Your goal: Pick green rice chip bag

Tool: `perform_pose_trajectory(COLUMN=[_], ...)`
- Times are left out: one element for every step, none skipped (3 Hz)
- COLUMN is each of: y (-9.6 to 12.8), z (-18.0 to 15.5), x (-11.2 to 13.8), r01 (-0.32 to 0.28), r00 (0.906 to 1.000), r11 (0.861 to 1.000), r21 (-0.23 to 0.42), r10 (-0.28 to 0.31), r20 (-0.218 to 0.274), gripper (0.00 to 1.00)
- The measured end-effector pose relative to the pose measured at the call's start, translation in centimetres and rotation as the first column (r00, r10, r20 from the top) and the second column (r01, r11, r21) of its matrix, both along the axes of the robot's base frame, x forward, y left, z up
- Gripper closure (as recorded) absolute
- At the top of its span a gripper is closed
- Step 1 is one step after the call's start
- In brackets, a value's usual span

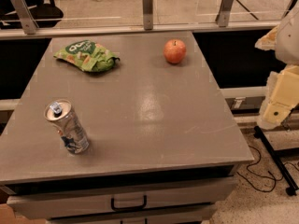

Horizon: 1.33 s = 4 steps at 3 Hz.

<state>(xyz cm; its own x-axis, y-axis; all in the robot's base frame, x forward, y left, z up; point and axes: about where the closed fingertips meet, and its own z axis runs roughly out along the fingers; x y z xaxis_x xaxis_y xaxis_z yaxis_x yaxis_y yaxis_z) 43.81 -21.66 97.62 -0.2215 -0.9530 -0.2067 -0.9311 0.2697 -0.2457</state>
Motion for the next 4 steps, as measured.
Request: perform_pose_trajectory(y=[0.0,1.3,7.1,15.1], z=[0.0,-0.6,-2.5,-3.3], x=[0.0,2.0,6.1,11.4], r01=[0.000,-0.006,-0.076,-0.151], r00=[1.0000,1.0000,0.9971,0.9874], r11=[1.000,0.999,0.988,0.958], r21=[0.000,0.050,0.138,0.244], r10=[0.000,0.006,0.074,0.134], r20=[0.000,0.002,0.013,0.084], gripper=[0.00,0.00,0.00,0.00])
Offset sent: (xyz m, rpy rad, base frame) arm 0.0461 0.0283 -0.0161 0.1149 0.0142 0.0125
